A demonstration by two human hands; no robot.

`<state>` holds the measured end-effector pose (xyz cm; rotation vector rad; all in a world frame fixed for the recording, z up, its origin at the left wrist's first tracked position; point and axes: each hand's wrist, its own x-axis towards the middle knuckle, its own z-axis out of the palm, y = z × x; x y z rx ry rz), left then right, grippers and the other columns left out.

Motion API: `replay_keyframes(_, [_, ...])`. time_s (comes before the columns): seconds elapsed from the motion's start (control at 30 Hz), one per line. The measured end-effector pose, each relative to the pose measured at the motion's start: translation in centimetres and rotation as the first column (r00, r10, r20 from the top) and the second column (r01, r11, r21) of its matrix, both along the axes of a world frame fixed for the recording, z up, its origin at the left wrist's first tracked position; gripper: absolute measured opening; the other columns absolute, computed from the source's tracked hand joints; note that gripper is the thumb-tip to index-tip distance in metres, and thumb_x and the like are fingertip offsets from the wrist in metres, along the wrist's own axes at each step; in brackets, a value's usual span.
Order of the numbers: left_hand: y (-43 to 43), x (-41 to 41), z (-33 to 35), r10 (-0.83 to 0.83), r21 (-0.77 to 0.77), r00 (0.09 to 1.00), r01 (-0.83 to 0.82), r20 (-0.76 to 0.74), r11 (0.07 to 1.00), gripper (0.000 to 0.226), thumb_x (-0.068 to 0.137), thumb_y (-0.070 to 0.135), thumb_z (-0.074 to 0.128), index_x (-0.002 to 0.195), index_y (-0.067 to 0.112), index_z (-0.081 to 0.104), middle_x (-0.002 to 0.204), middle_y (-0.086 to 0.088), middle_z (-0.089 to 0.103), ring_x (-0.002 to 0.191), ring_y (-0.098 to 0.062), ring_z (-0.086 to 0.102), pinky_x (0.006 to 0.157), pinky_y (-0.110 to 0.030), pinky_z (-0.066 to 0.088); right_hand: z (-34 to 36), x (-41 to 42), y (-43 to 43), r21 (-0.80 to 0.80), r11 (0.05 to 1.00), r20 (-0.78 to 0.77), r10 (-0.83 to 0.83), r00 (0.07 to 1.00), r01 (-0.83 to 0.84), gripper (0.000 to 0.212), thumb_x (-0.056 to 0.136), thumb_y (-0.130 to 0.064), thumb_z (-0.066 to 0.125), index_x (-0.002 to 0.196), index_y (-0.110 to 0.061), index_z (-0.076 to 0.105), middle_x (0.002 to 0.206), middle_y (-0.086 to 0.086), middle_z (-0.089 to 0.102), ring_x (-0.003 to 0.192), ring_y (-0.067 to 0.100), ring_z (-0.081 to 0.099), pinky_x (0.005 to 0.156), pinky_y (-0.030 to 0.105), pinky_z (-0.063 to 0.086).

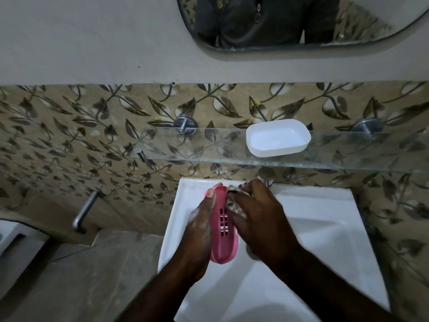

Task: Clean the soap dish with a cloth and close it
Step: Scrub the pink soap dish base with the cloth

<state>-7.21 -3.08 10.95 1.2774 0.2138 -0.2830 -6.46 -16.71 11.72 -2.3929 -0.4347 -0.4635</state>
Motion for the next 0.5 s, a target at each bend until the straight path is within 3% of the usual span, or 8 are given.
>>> replay_keyframes(0.17, [-0.2,0.7,0.6,0.026,-0.014,1.0,-0.026,-0.015,1.0,0.06,0.073,0.068,0.057,0.104,0.018,0.072,0.102,-0.016,0.073,0.095,-0.034,0.069,0.095,-0.056,0.049,0.6,0.7,0.5,0.041,0.998,-0.015,-0.047,0.999,0.048,0.019,0.08,-0.013,0.066,0.098,-0.012,0.07,0.088,0.003,0.053,0.08,0.02,0.054,0.067,0.032,0.047])
replay_keyframes(0.27, [0.7,1.2,0.4,0.059,-0.018,0.997,-0.06,-0.049,0.998,0.067,0.072,0.069,0.06,0.104,0.011,0.068,0.088,-0.014,0.073,0.083,-0.032,0.069,0.09,-0.054,0.053,-0.4,-1.5,0.4,0.03,0.997,-0.118,0.077,0.99,-0.074,0.025,0.08,-0.022,0.053,0.098,-0.013,0.069,0.086,0.001,0.053,0.079,0.02,0.056,0.068,0.032,0.046])
replay_keyframes(0.37, [1.0,1.3,0.2,0.057,-0.009,0.994,-0.058,-0.096,0.998,0.085,0.06,0.072,0.063,0.114,0.007,0.065,0.096,-0.019,0.072,0.088,-0.034,0.068,0.091,-0.052,0.052,-0.5,-2.2,-0.3,0.045,0.988,-0.172,0.151,0.973,-0.145,0.026,0.078,-0.024,0.054,0.094,-0.013,0.07,0.087,0.003,0.058,0.08,0.02,0.059,0.07,0.033,0.048])
replay_keyframes(0.5, [0.3,1.4,0.5,-0.024,-0.007,0.996,0.023,-0.082,1.0,0.089,0.054,0.078,0.07,0.112,0.011,0.069,0.106,-0.022,0.07,0.093,-0.036,0.066,0.091,-0.05,0.051,0.7,0.8,-0.7,0.097,0.995,-0.076,0.001,0.997,0.006,0.021,0.071,-0.008,0.07,0.092,-0.01,0.073,0.087,0.005,0.063,0.081,0.02,0.06,0.074,0.022,0.044])
